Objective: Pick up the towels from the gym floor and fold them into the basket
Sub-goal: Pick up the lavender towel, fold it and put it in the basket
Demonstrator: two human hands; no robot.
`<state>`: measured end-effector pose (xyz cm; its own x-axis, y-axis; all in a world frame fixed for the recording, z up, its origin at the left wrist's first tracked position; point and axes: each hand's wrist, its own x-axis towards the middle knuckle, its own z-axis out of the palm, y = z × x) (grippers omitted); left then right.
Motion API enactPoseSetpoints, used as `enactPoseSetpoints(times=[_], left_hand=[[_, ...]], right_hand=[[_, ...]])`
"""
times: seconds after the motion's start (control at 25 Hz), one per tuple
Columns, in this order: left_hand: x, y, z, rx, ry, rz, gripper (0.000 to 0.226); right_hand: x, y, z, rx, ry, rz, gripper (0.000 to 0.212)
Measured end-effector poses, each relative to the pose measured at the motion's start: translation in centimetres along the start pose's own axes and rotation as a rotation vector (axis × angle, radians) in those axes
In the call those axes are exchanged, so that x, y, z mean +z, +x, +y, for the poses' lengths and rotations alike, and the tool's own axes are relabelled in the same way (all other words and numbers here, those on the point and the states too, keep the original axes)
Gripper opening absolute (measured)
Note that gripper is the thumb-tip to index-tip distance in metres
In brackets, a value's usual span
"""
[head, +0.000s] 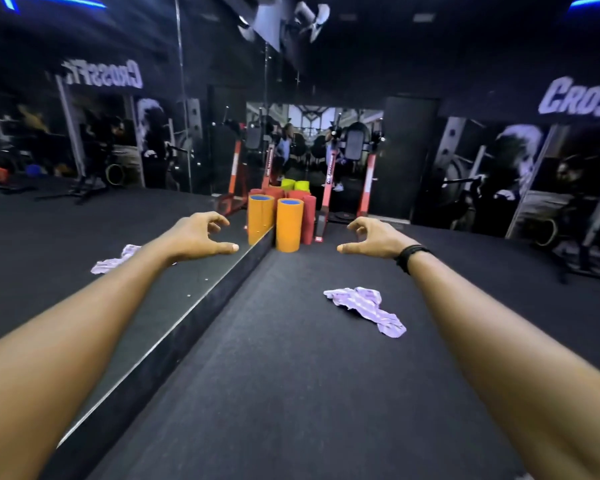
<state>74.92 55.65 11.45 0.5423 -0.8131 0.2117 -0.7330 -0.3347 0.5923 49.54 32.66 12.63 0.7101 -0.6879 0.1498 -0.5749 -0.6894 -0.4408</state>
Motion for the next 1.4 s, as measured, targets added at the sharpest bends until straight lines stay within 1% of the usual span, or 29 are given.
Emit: enactPoseSetpoints(times=[0.2,0.32,0.52,0.68,0.84,0.96,1.08,1.24,1.4], left_hand=[[5.9,12.1,-0.4,0.080,0.006,-0.083,0.060],[8.5,20.9,-0.7,0.129,-0.022,-0.105,0.061],[12.2,37.6,1.8,0.237,-0.041,-0.180,0.059],[16.7,47.7,4.0,0.299,-0.065,-0.235,0.060],[23.7,57.2,5.5,0.330,-0.052,-0.294,0.061],[28.5,63.8,7.0,0.346,-0.051,-0.301,0.063],[33.2,71.8,9.9,0.354,-0.041,-0.308,0.065],[37.7,81.4,14.0,0.327,-0.063,-0.291,0.064],[43.0,90.9,16.8,0.314,-0.080,-0.316,0.065]], right_hand=[[1.1,8.3,6.9,0.099,-0.005,0.008,0.066],[1.0,14.6,9.9,0.144,-0.018,0.040,0.064],[-1.1,26.1,14.9,0.252,-0.024,0.080,0.067],[-2.1,32.6,19.7,0.337,-0.030,0.093,0.068],[-2.2,39.0,27.5,0.412,-0.042,0.101,0.068],[-3.0,44.1,33.5,0.420,-0.037,0.122,0.068],[-5.1,51.0,40.3,0.420,-0.021,0.129,0.068],[-8.8,59.6,47.5,0.419,-0.012,0.114,0.068],[-11.2,68.1,54.6,0.427,0.002,0.094,0.069]])
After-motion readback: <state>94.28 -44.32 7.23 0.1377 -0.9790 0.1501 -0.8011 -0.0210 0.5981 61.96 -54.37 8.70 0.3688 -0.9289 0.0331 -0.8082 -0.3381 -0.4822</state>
